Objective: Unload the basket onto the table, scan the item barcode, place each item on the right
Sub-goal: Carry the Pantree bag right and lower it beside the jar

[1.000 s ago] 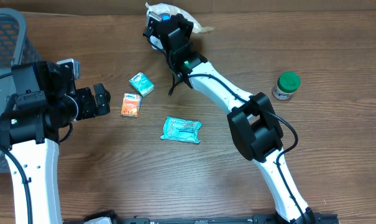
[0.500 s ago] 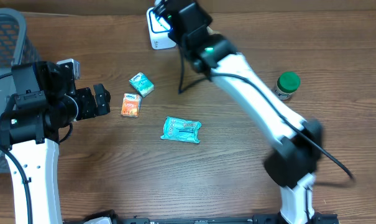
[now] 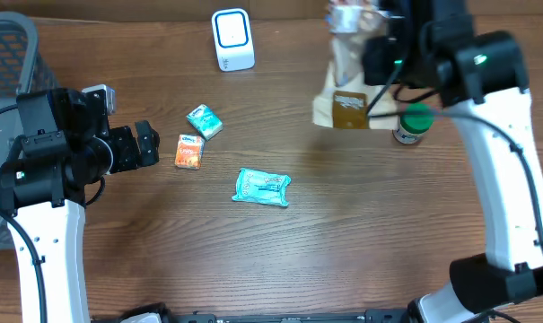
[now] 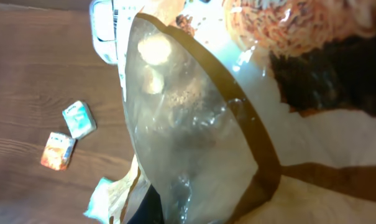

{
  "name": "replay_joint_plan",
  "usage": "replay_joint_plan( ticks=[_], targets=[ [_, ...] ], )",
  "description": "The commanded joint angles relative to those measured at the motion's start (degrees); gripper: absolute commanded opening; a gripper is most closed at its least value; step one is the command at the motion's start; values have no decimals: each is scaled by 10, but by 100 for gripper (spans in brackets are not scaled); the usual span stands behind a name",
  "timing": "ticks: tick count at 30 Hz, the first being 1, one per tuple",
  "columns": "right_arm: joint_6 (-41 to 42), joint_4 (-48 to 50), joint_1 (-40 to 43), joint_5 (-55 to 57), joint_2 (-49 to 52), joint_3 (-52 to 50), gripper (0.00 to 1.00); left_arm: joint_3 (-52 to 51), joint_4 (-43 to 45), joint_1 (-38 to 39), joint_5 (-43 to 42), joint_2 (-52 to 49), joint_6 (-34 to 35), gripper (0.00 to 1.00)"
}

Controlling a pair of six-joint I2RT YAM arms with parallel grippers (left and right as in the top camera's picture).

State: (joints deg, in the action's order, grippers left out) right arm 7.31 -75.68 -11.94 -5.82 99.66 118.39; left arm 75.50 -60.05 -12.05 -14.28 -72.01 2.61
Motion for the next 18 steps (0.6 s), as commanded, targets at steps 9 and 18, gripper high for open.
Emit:
replay_joint_plan(
  ticks=[9, 18],
  targets=[
    [-91, 31, 53, -57, 52, -181, 4, 7, 1, -3, 3, 0, -5, 100],
    [-90, 64, 53, 110, 78, -254, 8, 7, 1, -3, 3, 0, -5, 100]
  ],
)
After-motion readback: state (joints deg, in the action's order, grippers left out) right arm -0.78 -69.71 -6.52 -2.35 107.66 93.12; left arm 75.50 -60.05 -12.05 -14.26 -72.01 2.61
